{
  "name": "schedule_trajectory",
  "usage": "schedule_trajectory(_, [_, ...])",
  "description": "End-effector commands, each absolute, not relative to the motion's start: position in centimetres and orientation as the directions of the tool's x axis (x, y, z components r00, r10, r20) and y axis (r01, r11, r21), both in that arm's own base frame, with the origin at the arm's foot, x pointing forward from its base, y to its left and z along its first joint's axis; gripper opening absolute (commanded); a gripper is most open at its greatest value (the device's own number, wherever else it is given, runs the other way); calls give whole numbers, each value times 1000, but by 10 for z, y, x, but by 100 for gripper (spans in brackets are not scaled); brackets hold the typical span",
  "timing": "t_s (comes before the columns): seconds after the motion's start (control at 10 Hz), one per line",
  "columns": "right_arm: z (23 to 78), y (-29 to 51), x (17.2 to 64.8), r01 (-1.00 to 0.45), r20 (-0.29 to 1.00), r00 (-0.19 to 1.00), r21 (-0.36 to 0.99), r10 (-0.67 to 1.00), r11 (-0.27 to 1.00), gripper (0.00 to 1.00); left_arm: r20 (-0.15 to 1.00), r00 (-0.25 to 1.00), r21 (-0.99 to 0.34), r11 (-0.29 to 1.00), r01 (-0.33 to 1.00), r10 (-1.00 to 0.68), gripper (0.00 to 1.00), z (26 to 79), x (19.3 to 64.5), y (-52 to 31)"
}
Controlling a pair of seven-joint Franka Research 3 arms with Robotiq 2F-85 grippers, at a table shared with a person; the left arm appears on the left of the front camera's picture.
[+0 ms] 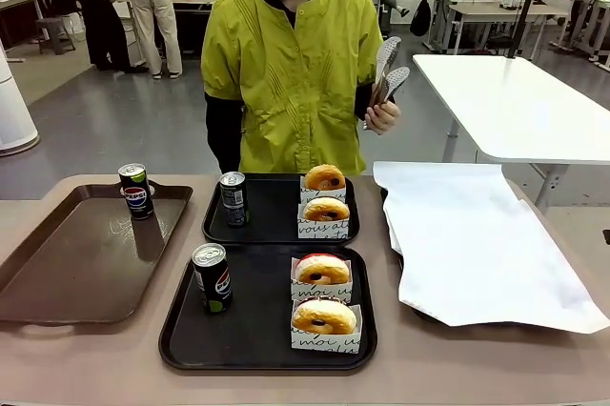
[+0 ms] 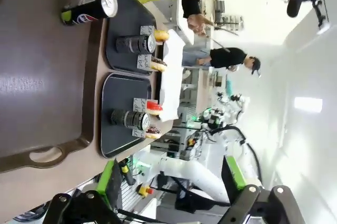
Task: Set up donuts and drinks on trays.
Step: Pick up one Pepsi coke from the Handle tray and place it on the Flat Tray without a Pepsi coke.
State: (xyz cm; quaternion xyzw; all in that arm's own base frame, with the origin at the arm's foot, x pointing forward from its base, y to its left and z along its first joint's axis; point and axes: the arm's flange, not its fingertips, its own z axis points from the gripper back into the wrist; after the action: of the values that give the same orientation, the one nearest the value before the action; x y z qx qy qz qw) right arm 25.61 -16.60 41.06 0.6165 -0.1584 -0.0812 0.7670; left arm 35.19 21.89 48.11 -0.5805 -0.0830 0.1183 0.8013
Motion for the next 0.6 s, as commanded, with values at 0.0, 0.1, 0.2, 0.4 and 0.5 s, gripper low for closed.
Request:
schedule_trajectory(0.0, [411,-165,258,-86,155,933,972,-325,218,100,-154,955,-953,217,-211,252,100,472,366,242])
schedule_trajectory(0.1, [411,-165,258,-86,155,933,972,-325,218,100,-190,952,-945,219,-244,242,100,458,366,248])
schedule_trajectory(0.2, [411,-165,258,-86,155,933,972,-325,218,100,-210,953,-938,232,-260,218,100,443,373,250])
schedule_trajectory(0.4, [411,-165,258,-86,155,933,972,-325,218,100,-222,959,-946,197,-256,178,100,418,369,253])
schedule_trajectory(0.5, [411,-165,258,-86,155,933,972,-325,218,100,-208,962,-955,175,-238,177,100,411,363,254])
